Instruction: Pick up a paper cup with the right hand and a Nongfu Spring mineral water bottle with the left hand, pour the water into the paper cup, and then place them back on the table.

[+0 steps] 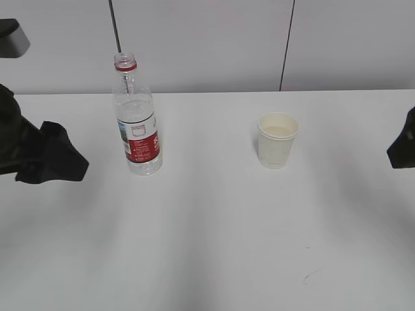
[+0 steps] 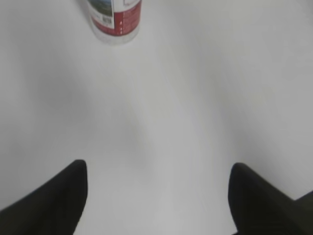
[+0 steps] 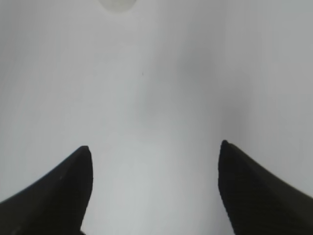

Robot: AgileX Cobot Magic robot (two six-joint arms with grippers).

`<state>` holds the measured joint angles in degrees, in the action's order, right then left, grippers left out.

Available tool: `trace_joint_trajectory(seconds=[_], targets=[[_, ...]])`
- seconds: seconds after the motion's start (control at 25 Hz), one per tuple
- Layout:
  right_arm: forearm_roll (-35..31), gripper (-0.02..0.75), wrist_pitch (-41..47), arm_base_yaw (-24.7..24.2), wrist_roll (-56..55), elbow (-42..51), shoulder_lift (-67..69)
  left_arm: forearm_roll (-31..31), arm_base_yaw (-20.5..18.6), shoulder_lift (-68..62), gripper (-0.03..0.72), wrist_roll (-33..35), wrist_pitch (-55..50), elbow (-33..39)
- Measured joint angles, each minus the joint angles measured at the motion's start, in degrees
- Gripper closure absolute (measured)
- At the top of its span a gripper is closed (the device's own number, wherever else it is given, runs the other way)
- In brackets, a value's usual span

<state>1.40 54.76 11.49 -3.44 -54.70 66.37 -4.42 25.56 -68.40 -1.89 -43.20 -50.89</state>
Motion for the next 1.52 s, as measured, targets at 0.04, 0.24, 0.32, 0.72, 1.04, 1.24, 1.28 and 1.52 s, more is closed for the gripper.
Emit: trace_joint_trajectory(seconds=[0.04, 0.24, 0.32, 0.72, 1.04, 1.24, 1.28, 1.52], targets=[[-0.2, 0.151, 2.9, 0.0, 0.0, -0.7, -0.1, 1.2, 0.0, 0.0, 0.159, -1.8, -2.9, -1.0], [-0.5, 0.152, 13.9, 0.0, 0.0, -3.1, -0.1, 9.3, 0.0, 0.0, 0.159, -10.1, -18.7, -5.3], [-0.5, 0.152, 15.3, 0.0, 0.0, -3.4, -0.1, 13.3, 0.0, 0.0, 0.159, -12.1, -24.2, -6.0], [-0.8, 0.153, 15.6, 0.0, 0.0, -3.5, -0.1, 12.5, -0.1, 0.0, 0.159, -14.5, -27.2, -6.0], [-1.4, 0.154, 15.6, 0.0, 0.0, -2.8, -4.9, 4.4, -0.1, 2.4, 0.159, -14.5, -27.3, -6.0], [-2.7, 0.155, 16.1, 0.0, 0.0, -0.1, -13.5, 4.0, -0.1, 8.7, 0.159, -13.8, -27.6, -6.0], [-2.7, 0.155, 16.1, 0.0, 0.0, 0.1, -15.6, 4.0, -0.1, 10.2, 0.159, -13.4, -27.7, -6.0], [-4.1, 0.156, 17.2, 0.0, 0.0, 0.3, -28.5, 1.5, -0.1, 19.8, 0.160, -12.5, -28.3, -6.0]])
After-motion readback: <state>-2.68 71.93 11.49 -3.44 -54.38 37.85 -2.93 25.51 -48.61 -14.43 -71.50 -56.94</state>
